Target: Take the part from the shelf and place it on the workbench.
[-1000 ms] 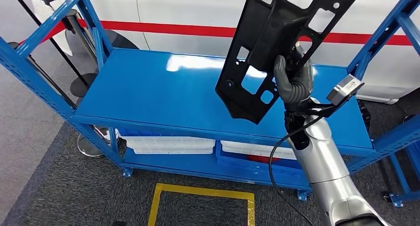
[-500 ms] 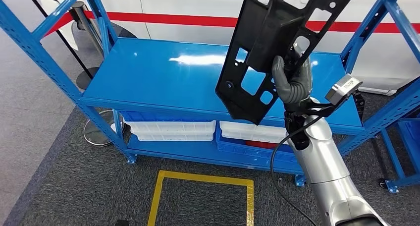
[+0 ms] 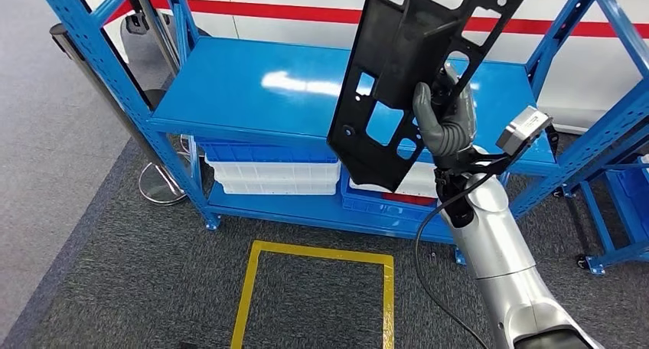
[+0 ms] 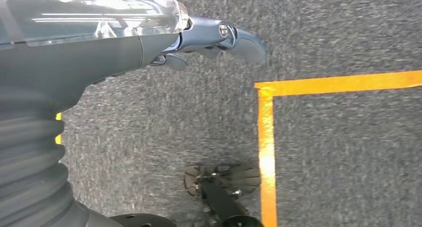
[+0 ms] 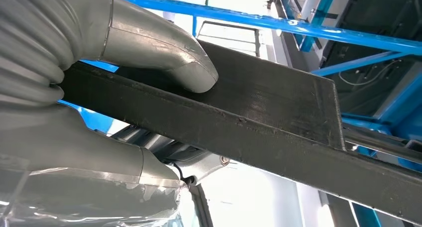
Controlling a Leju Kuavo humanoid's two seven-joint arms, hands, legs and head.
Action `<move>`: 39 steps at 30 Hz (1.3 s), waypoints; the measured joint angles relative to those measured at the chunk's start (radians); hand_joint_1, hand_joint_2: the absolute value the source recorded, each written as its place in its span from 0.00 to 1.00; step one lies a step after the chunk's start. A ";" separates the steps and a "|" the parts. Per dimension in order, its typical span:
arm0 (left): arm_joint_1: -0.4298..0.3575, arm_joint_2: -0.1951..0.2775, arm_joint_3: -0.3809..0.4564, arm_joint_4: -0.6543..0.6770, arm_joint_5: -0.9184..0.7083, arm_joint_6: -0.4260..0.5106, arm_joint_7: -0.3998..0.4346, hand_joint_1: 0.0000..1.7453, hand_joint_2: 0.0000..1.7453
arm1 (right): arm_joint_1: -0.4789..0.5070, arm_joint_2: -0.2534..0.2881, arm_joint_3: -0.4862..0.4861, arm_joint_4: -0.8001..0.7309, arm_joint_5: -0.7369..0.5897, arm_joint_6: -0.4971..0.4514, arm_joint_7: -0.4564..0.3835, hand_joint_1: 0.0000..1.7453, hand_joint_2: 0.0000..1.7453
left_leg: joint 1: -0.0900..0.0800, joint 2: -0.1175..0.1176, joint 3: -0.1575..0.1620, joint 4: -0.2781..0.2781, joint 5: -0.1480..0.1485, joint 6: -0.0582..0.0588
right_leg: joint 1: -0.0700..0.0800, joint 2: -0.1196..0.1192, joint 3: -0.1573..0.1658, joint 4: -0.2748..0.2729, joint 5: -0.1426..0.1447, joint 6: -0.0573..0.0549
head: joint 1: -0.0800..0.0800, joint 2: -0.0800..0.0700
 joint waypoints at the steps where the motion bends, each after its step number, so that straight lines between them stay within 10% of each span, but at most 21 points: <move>1: 0.000 -0.001 0.000 0.000 -0.001 0.000 0.000 0.00 1.00 | -0.002 0.000 -0.001 0.000 0.000 0.000 -0.001 1.00 1.00 | 0.000 0.000 -0.005 0.000 0.010 -0.005 | 0.004 0.000 0.027 -0.046 -0.016 -0.004 | 0.000 0.000; 4: 0.002 -0.001 0.000 0.000 -0.003 -0.001 0.002 0.00 1.00 | -0.005 -0.002 -0.004 0.006 -0.001 -0.001 -0.004 1.00 1.00 | 0.003 -0.001 -0.017 -0.005 0.023 -0.023 | 0.003 -0.003 0.018 -0.075 0.005 -0.018 | 0.000 0.000; 9: 0.000 -0.002 -0.001 0.000 -0.005 0.000 0.011 0.00 1.00 | -0.007 -0.003 -0.006 0.020 -0.002 0.000 -0.008 1.00 1.00 | 0.015 -0.001 -0.073 0.226 -0.181 -0.047 | -0.003 -0.009 -0.057 -0.079 0.075 -0.036 | 0.000 0.000; 11: -0.004 -0.002 -0.001 0.000 -0.004 0.000 0.013 0.00 1.00 | -0.007 -0.003 -0.007 0.026 -0.002 0.000 -0.008 1.00 1.00 | 0.018 -0.001 -0.068 0.296 -0.179 -0.053 | -0.003 -0.009 -0.086 -0.077 0.096 -0.033 | 0.000 0.000; 14: -0.010 -0.002 -0.001 0.000 -0.005 0.000 0.018 0.00 1.00 | -0.009 -0.003 -0.010 0.037 0.001 -0.003 -0.010 1.00 1.00 | 0.021 -0.001 0.033 0.211 -0.107 -0.053 | -0.004 -0.009 -0.129 -0.070 0.127 -0.025 | 0.000 0.000; 16: -0.016 -0.002 -0.001 0.000 -0.010 -0.001 0.024 0.00 1.00 | -0.012 -0.003 -0.015 0.042 0.006 -0.007 -0.017 1.00 1.00 | 0.018 -0.002 0.143 0.063 -0.126 -0.045 | -0.003 -0.010 -0.149 -0.066 0.149 -0.014 | 0.000 0.000; 18: -0.021 -0.002 -0.003 0.000 -0.015 -0.003 0.029 0.00 1.00 | -0.013 -0.004 -0.021 0.045 0.013 -0.012 -0.026 1.00 1.00 | 0.011 -0.003 0.186 -0.020 -0.153 -0.033 | -0.003 -0.012 -0.155 -0.072 0.172 -0.001 | 0.000 0.000; 21: -0.021 -0.005 -0.010 0.000 -0.020 -0.006 0.036 0.00 1.00 | -0.011 -0.007 -0.031 0.051 0.025 -0.022 -0.029 1.00 1.00 | 0.012 0.002 0.161 -0.033 -0.119 -0.010 | -0.006 -0.009 -0.170 -0.069 0.165 0.018 | 0.000 0.000; 24: -0.023 -0.007 -0.017 0.000 -0.025 -0.006 0.039 0.00 1.00 | -0.005 -0.012 -0.046 0.053 0.046 -0.042 -0.023 1.00 1.00 | 0.012 0.007 0.119 -0.036 -0.075 0.009 | -0.009 -0.003 -0.212 0.084 0.012 0.026 | 0.000 0.000; 26: -0.022 -0.007 -0.021 0.000 -0.030 -0.008 0.040 0.00 1.00 | 0.008 -0.016 -0.055 0.054 0.057 -0.051 -0.022 1.00 1.00 | 0.009 0.008 0.087 -0.033 -0.051 0.011 | -0.009 -0.002 -0.224 0.200 -0.031 0.029 | 0.000 0.000; 28: -0.022 -0.008 -0.025 0.000 -0.033 -0.010 0.041 0.00 1.00 | 0.023 -0.022 -0.064 0.055 0.061 -0.054 -0.025 1.00 1.00 | 0.006 0.007 0.054 -0.027 -0.031 0.008 | -0.009 -0.001 -0.180 0.202 0.006 0.027 | 0.000 0.000; 32: -0.022 -0.011 -0.027 0.000 -0.035 -0.015 0.037 0.00 1.00 | 0.036 -0.030 -0.078 0.044 0.066 -0.054 -0.038 1.00 1.00 | 0.002 0.008 0.009 -0.011 0.001 -0.007 | 0.001 0.002 -0.001 -0.038 0.012 0.007 | 0.000 0.000; 36: -0.014 -0.012 -0.029 0.000 -0.035 -0.019 0.028 0.00 1.00 | 0.054 -0.044 -0.089 0.035 0.074 -0.060 -0.046 1.00 1.00 | 0.005 0.006 -0.008 -0.013 0.009 -0.030 | 0.001 -0.003 -0.002 -0.085 0.032 -0.014 | 0.000 0.000; 39: -0.008 -0.011 -0.031 0.000 -0.035 -0.021 0.025 0.00 1.00 | 0.065 -0.050 -0.094 0.032 0.077 -0.064 -0.049 1.00 1.00 | 0.012 0.005 -0.051 0.123 -0.120 -0.045 | -0.004 -0.008 -0.034 -0.090 0.064 -0.029 | 0.000 0.000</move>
